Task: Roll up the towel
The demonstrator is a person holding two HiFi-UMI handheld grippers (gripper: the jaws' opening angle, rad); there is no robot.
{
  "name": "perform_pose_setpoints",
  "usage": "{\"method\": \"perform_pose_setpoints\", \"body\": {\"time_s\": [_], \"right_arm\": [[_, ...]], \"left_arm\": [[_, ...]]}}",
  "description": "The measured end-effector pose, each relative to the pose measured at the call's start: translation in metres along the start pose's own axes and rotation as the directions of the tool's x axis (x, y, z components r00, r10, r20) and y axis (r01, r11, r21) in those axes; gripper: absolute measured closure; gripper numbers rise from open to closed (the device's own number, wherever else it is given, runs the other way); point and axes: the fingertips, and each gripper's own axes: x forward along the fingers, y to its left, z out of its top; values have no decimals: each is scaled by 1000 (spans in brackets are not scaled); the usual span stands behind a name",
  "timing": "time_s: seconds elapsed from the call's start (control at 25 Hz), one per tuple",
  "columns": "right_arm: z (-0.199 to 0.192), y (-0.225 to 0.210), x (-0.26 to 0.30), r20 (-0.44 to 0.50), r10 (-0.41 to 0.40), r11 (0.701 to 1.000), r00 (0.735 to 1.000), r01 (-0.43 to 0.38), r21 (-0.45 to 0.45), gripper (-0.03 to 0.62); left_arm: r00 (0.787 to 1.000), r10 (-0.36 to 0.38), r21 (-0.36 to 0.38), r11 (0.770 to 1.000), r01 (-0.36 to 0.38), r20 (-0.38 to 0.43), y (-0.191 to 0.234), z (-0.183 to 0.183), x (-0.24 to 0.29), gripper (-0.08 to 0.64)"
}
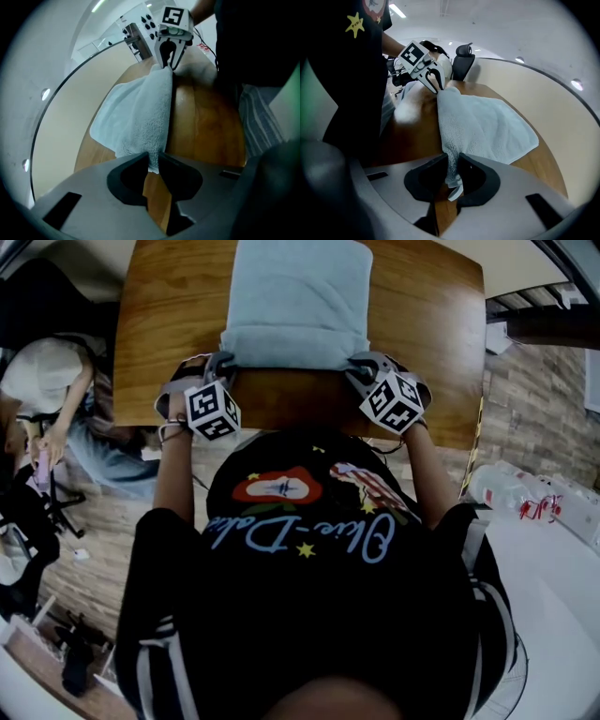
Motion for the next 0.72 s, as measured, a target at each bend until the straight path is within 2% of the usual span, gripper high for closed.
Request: {"method": "perform_pose_setpoints", "body": {"time_s": [0.2,0.36,0.48,0.6,0.72], "right_arm": [[4,10,-8,31,31,998,999,-32,49,534],[1,25,-15,40,65,995,997,-67,70,534],[1,38,-22,65,116,987,991,-123,101,535],[1,54,-29,75,200,968,977,-209,141,535],[2,64,-37,91,272,942,958,-284,181,535]], "left_arm": [[998,-37,-121,992,42,45,-7,-6,-11,497],[994,-77,-164,983,89,75,-24,-5,-27,497],[988,-126,-198,970,140,85,-37,-7,-39,500],[972,-218,-214,949,231,84,-56,-9,-51,505],[938,-332,-209,915,346,98,-73,-10,-65,506]]}}
